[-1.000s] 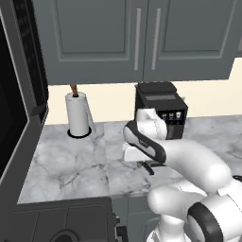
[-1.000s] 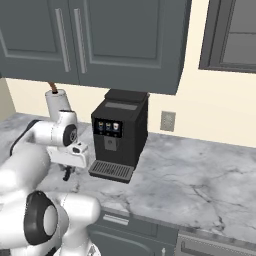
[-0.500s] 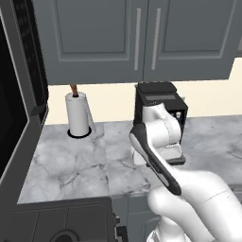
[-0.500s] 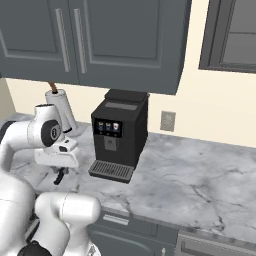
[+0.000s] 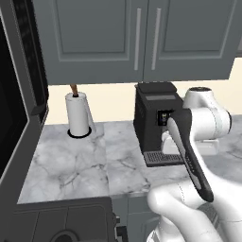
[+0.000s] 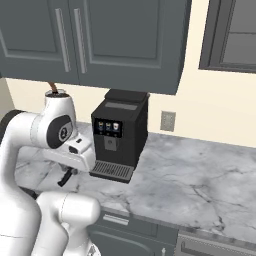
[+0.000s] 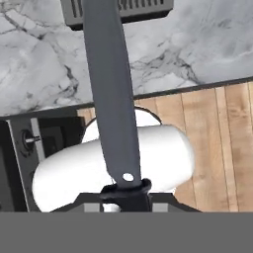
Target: Retrieve the butter from the fridge and place it on a plate on the dining table. Then retrieve the butter knife by the fridge and place it near the plate.
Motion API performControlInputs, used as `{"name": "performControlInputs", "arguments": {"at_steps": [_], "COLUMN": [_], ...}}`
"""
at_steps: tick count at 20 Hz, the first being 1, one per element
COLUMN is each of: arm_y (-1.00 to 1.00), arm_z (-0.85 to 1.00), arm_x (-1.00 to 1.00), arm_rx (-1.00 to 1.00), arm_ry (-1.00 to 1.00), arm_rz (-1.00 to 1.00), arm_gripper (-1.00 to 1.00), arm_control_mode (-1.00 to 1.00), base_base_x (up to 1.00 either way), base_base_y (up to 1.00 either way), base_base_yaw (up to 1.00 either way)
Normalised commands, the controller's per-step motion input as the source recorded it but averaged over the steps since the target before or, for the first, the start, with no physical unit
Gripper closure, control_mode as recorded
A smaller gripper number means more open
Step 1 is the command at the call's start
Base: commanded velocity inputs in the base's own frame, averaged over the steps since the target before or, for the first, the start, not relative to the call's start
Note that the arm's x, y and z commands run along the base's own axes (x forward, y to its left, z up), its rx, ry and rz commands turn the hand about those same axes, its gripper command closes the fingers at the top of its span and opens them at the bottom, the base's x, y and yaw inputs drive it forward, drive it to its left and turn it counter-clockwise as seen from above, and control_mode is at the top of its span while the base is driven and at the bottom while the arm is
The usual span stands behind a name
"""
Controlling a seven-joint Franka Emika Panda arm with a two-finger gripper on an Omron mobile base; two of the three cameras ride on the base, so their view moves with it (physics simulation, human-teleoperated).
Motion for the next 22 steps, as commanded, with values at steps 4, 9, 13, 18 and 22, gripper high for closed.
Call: {"name": "performControlInputs", "arguments": {"at_steps": [4,9,13,18,22], "arm_y": [-0.64,-0.53,0.0,0.0,0.0], "arm_z": [0.23,0.07,0.0,0.0,0.0], "arm_x": [-0.28,-0.12,0.0,0.0,0.0], "arm_rx": [0.0,0.0,0.0,0.0,0.0], "arm_ry": [-0.01,-0.02,0.0,0.0,0.0], "arm_rz": [-0.21,-0.17,-0.01,0.0,0.0], "arm_gripper": [1.0,1.0,1.0,1.0,1.0], "arm_control_mode": [-1.0,-1.0,-1.0,-1.0,-1.0], "base_base_x": [0.0,0.0,0.0,0.0,0.0], "base_base_y": [0.0,0.0,0.0,0.0,0.0], "base_base_yaw": [0.0,0.0,0.0,0.0,0.0]}}
